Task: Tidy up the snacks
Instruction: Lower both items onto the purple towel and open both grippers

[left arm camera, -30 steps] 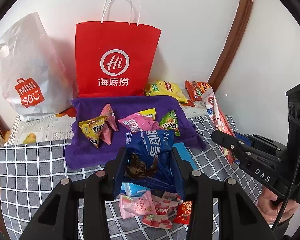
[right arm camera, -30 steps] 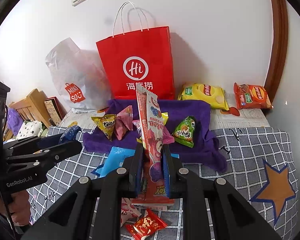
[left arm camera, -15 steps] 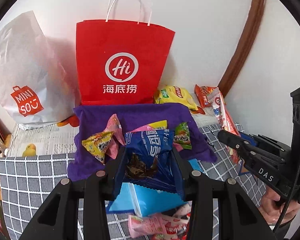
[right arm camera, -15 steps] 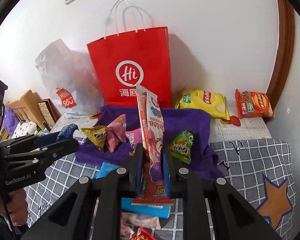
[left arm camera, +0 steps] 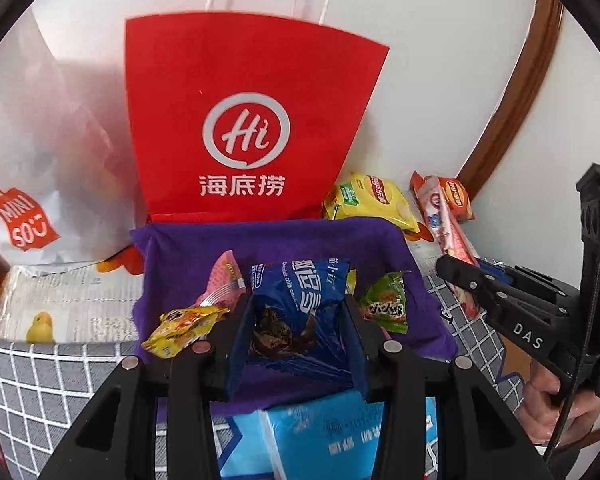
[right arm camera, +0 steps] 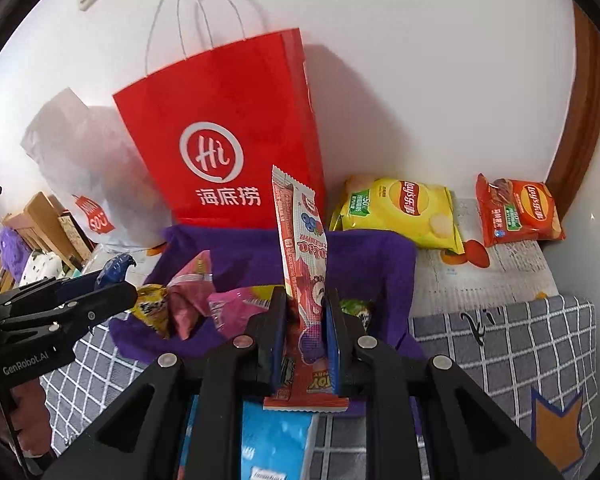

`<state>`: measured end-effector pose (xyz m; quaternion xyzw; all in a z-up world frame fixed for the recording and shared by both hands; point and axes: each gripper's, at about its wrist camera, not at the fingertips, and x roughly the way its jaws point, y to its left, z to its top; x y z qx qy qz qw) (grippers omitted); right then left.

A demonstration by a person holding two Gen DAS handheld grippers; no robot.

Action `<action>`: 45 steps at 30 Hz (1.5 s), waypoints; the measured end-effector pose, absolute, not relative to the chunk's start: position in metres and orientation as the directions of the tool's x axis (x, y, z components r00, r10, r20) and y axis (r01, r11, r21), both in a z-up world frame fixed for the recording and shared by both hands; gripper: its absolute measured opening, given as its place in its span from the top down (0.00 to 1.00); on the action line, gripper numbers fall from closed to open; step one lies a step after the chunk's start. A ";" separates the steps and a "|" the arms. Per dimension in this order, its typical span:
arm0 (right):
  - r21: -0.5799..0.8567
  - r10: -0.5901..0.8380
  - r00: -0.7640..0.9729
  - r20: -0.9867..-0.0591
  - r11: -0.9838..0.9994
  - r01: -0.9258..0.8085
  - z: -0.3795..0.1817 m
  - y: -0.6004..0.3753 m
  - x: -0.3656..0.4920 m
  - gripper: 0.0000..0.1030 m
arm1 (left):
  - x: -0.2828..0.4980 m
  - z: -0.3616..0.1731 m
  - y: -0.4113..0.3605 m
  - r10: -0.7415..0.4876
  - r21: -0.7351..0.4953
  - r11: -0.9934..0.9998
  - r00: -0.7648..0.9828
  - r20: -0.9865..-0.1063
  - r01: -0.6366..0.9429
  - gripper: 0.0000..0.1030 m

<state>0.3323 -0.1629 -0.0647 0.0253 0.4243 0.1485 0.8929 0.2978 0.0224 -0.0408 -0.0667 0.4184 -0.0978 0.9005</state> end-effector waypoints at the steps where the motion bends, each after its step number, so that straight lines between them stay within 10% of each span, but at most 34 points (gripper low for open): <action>1: 0.174 0.292 0.585 -0.757 0.953 -0.249 -0.069 -0.162 0.337 0.83 | 0.301 -0.045 0.022 -0.238 -0.209 0.970 0.625 -0.744 0.121 0.61; 39: 0.160 0.282 0.395 -0.874 0.936 -0.314 -0.160 -0.136 0.377 0.79 | 0.341 -0.122 0.021 -0.236 -0.235 0.970 0.486 -0.841 0.063 0.60; 45: 0.153 0.290 0.435 -0.853 0.934 -0.323 -0.145 -0.136 0.372 0.54 | 0.342 -0.125 0.022 -0.232 -0.233 0.971 0.479 -0.847 0.057 0.59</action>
